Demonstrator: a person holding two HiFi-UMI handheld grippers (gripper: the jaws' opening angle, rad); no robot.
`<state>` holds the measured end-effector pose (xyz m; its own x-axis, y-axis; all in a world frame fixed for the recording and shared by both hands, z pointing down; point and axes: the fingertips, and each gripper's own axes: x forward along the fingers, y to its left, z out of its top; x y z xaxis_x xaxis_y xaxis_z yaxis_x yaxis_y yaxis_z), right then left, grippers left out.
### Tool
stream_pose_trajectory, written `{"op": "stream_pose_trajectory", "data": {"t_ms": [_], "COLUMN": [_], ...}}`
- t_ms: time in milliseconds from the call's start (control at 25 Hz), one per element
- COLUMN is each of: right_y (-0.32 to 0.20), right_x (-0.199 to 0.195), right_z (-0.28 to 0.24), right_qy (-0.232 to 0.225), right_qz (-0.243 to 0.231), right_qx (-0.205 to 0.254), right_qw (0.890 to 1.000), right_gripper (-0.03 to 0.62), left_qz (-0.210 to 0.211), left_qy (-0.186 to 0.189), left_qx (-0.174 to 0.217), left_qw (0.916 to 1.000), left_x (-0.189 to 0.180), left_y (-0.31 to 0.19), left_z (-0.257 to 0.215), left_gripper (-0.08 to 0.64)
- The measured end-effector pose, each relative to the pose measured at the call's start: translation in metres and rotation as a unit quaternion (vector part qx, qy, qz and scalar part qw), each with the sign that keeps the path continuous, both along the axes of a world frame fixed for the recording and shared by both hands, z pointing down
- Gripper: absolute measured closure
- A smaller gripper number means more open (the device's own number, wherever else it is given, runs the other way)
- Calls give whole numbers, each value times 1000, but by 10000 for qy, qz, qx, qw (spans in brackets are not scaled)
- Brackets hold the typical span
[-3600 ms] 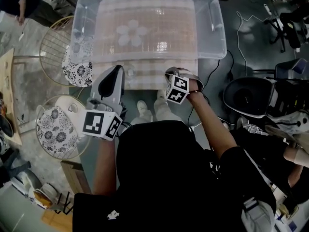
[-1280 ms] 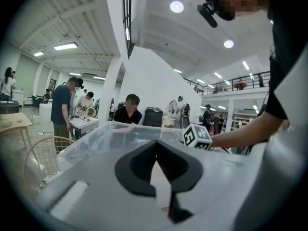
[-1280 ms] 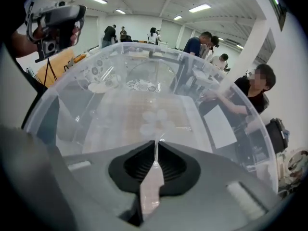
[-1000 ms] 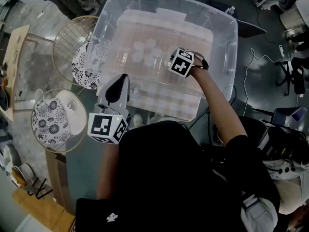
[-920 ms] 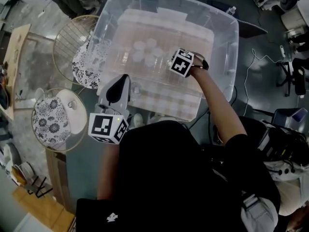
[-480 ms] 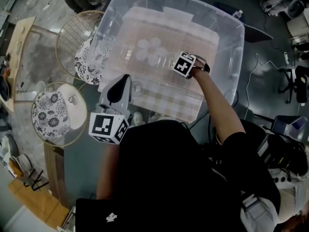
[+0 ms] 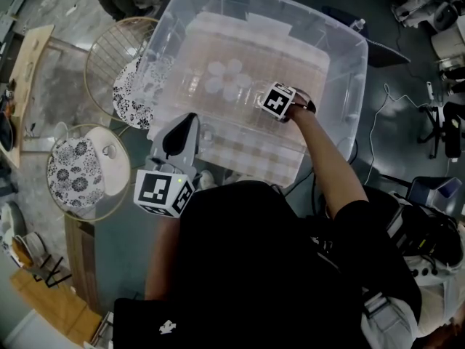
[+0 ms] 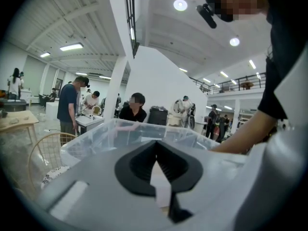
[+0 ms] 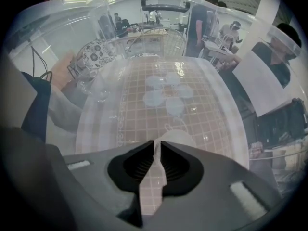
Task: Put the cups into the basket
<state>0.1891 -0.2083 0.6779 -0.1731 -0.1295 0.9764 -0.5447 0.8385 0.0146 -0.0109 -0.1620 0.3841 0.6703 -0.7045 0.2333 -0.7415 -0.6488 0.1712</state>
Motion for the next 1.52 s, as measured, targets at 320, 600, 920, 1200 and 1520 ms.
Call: {"op": "stream_pose_trajectory", "data": {"t_ms": [320,600,920,1200,1520], "right_y": [6,4,11,13,21], "right_x": [1,18,-12,-45,-86], "right_z": [-13,-50,-110,-189,-279], "right_qy": [-32,138,-607,-1324,-2073], "right_qz": [28,224,234,205,269], "right_qx": [-105,107,467,1371,2708], "right_qw": [9999,9996,9968,9815,9397], "right_gripper": [492,492,499,547,589], "left_qz": [134,229,303,393,398], "left_qy": [117,192,198,291,370], "left_qx": [84,96,68,107,85], "left_qw": [9998,9995,9993,9987,9985], "left_x": [2,0,-2,-6,-22], "left_y": [-1,-2,-2,-1,4], "left_z": [-7,-9,-10,-15,-16], "left_gripper": [555,555,555,555,555]}}
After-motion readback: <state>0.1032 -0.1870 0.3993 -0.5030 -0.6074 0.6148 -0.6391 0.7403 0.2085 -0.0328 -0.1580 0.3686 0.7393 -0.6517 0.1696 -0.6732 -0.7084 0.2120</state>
